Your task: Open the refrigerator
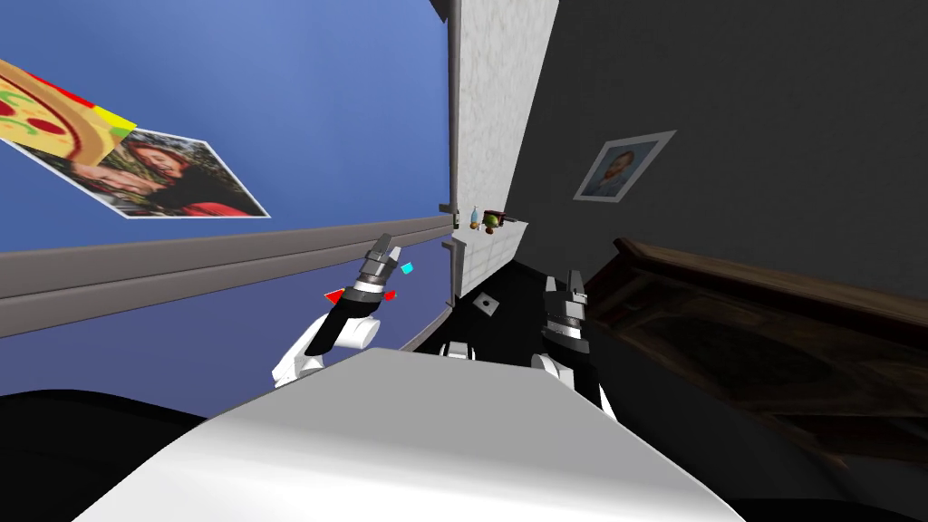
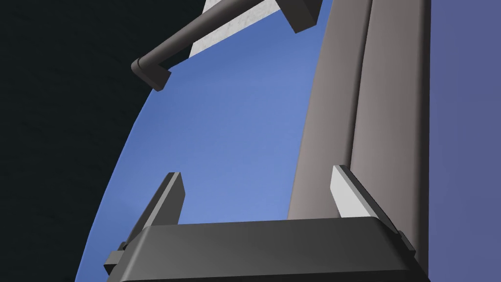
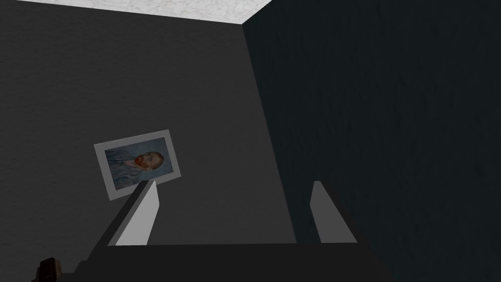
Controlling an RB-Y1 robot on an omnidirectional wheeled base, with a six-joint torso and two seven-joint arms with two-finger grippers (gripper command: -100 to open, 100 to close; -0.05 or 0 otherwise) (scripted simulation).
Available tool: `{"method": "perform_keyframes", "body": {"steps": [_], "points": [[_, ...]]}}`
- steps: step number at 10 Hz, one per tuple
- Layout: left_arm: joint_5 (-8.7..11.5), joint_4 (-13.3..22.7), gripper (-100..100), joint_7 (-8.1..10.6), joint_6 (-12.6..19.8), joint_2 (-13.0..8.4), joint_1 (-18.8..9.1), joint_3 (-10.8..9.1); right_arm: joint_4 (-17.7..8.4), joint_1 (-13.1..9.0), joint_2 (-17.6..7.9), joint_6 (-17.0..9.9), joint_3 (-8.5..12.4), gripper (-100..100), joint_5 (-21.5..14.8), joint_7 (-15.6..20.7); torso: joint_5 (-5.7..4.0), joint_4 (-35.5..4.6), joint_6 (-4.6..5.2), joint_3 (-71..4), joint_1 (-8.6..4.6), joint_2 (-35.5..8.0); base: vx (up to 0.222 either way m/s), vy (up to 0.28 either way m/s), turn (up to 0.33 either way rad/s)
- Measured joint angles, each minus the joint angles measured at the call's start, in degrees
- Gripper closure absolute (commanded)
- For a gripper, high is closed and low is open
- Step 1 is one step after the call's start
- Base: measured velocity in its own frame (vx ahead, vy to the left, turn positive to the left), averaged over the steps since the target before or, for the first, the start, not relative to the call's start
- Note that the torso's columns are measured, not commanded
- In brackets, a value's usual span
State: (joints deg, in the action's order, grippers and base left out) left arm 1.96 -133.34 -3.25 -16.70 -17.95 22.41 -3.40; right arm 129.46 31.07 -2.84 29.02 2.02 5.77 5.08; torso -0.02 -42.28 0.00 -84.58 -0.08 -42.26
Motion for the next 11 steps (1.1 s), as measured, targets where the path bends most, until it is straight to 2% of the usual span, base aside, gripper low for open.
{"method": "perform_keyframes", "body": {"steps": [11], "points": [[5.75, -1.14, -100, 1.01, 15.12, -7.31, -7.0, -2.6, 0.0, 0.0, 0.0, 0.0, 0.0, 0, 0.0, 0.0, 0.02, 0.01, 0.0, -0.01, 0.07, 0.02, 0.037, -0.06, 0.012]]}}
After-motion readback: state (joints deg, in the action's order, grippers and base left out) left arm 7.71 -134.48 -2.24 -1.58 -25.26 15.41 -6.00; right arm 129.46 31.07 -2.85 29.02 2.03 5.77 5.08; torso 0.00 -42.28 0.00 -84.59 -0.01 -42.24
